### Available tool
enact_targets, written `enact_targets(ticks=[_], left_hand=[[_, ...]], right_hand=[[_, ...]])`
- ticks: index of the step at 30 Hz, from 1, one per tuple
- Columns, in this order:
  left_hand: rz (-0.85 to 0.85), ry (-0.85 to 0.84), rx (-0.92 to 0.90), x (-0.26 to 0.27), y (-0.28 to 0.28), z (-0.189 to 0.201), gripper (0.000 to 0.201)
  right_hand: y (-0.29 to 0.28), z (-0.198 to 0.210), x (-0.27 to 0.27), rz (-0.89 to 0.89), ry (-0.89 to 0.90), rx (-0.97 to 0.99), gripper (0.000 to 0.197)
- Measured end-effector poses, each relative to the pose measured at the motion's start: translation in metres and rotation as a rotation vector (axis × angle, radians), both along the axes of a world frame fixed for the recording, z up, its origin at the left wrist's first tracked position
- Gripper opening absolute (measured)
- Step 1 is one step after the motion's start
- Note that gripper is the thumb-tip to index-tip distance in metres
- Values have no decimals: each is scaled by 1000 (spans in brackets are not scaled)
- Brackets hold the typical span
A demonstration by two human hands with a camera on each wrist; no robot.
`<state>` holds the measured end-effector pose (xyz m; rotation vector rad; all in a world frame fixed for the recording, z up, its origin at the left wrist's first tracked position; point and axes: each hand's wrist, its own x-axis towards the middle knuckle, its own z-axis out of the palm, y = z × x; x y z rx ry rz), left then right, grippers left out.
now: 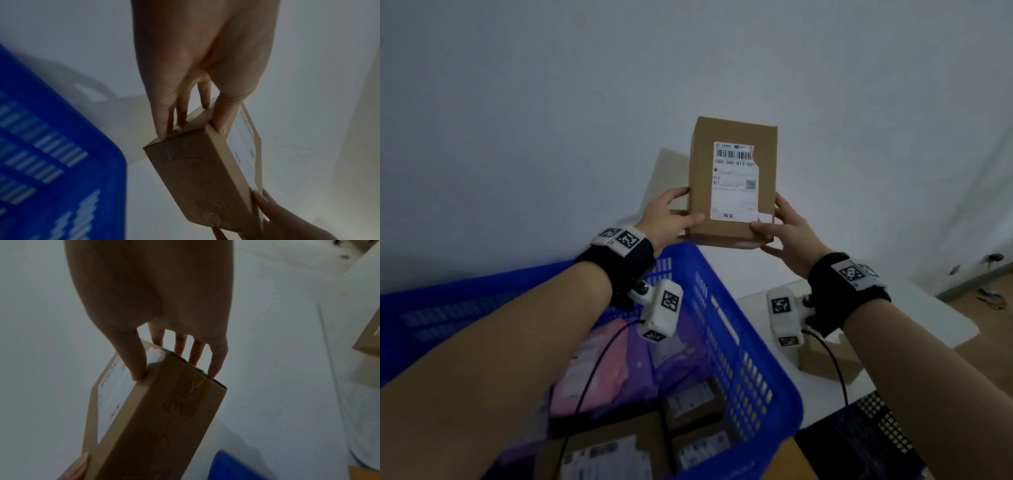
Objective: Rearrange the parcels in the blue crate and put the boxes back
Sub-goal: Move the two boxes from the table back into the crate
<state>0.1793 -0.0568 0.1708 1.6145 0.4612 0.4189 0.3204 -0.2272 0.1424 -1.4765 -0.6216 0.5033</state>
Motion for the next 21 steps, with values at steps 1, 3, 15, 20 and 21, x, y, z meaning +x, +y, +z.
enact_targets(ticks=[1,3,15,20,21], left_hand=[[24,6,5,-18,8,2,66],[72,30,15,-53,23,4,69],[266,305,-80,-249,97,-29,72],[375,397,-141,-309,113,-38,42],[387,430,-158,-318,117,-41,42]], right_hand=[[11,1,-13,30,-8,-15,71],[33,1,-37,97,-10,-37,73],[149,-28,-175,504,75,-246,58],[186,-45,-230,643,46,-404,27],[193,-49,-239,653,59,-423,23]])
